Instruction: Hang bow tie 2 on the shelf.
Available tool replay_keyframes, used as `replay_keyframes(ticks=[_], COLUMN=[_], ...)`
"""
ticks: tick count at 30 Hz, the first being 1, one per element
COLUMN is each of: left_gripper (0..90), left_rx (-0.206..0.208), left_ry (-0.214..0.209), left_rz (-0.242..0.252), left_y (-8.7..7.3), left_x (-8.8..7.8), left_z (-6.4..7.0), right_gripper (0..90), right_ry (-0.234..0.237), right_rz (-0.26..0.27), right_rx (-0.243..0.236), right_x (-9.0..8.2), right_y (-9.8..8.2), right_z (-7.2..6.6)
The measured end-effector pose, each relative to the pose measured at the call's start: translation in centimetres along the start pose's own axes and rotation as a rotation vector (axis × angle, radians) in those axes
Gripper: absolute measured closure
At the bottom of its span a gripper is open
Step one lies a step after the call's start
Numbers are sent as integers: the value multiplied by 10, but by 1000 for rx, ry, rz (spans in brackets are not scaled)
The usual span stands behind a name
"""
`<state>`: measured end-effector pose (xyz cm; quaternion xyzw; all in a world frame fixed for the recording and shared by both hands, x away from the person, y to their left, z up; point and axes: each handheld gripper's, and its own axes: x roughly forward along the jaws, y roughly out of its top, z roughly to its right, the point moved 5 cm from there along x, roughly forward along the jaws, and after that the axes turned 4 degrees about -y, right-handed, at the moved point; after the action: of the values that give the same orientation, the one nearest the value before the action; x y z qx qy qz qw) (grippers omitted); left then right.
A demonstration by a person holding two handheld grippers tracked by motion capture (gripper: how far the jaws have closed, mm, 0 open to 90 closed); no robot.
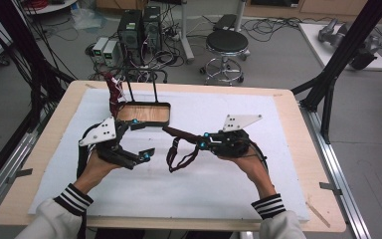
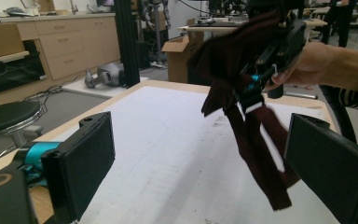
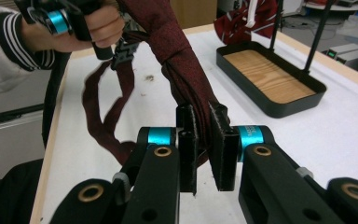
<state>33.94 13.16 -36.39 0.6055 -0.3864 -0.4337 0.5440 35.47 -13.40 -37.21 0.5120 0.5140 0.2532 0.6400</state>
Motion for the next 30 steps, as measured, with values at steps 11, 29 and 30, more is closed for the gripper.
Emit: replay_keyframes(ticks=[11,29,30], left_gripper=[91,365,384], left_rx=[12,47,45], left_ry=[-35,-80,-79], left_rz=[-25,-71,-79], left_y=[4,6,6], left_x=[15,31,31], left_z=[7,11,10], right_gripper=[847,851,851], right_ry=[35,48,49], right_rz=[-31,-38,-40], right_rx=[1,-10,-12], right_x=[14,17,17], right_y=[-4,-5,-5], right_z=[-6,-5,-5])
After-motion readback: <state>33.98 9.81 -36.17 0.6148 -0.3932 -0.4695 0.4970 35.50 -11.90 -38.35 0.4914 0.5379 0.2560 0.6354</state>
